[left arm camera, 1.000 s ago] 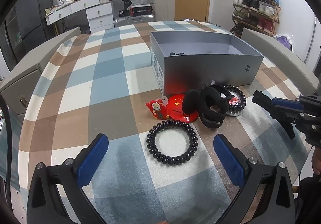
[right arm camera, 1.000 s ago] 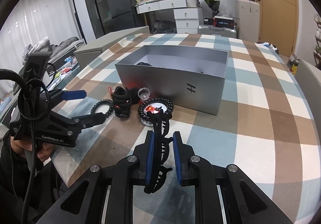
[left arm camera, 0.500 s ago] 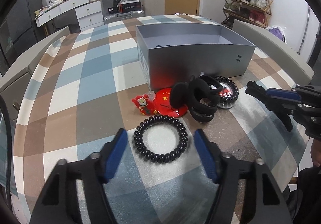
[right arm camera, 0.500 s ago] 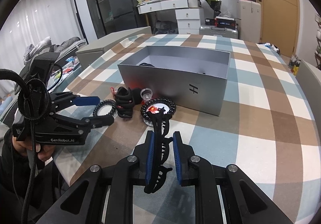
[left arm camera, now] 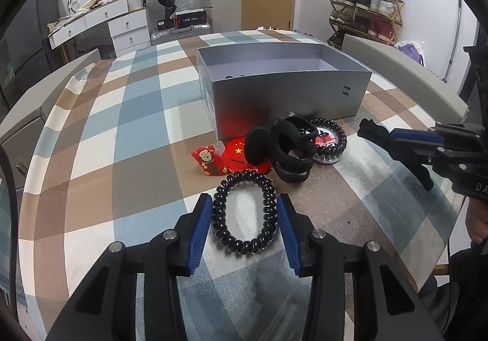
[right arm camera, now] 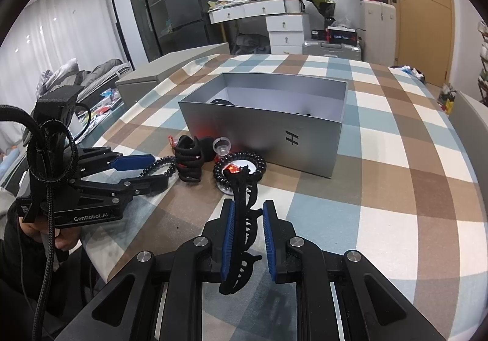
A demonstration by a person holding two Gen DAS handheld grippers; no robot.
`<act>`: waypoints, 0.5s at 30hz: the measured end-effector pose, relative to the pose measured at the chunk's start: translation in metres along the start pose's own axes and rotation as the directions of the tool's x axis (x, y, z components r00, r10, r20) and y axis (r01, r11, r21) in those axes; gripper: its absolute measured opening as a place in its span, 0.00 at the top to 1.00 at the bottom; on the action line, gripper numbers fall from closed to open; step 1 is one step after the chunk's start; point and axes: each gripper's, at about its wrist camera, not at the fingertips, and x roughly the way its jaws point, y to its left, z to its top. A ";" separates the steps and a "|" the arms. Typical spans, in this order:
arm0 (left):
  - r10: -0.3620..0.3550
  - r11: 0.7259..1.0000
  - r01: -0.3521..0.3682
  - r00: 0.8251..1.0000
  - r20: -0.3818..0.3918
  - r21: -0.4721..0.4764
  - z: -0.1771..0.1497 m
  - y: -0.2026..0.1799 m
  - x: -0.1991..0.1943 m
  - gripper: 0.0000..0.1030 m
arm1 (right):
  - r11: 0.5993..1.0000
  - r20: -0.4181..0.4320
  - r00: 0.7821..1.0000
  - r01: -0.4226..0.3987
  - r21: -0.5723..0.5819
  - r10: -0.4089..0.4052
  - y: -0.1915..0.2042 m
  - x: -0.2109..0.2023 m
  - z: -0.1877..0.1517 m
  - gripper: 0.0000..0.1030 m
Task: Organize jewelry
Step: 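Grasp the black bead bracelet with left gripper while right gripper holds the branch stand, then hang the bracelet on the hand-shaped stand with left gripper while right gripper releases the branch stand in the box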
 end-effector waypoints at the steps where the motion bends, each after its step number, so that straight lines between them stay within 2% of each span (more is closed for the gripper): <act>1: -0.005 1.000 0.005 1.000 0.004 -0.003 0.000 0.000 0.000 0.63 | 1.000 0.000 1.000 0.000 0.000 0.000 0.000 0.000 0.000 0.83; 15: -0.020 0.999 0.024 0.992 0.124 -0.029 0.010 0.001 -0.022 0.63 | 1.000 0.043 0.999 0.001 0.018 -0.002 -0.004 -0.009 0.005 0.83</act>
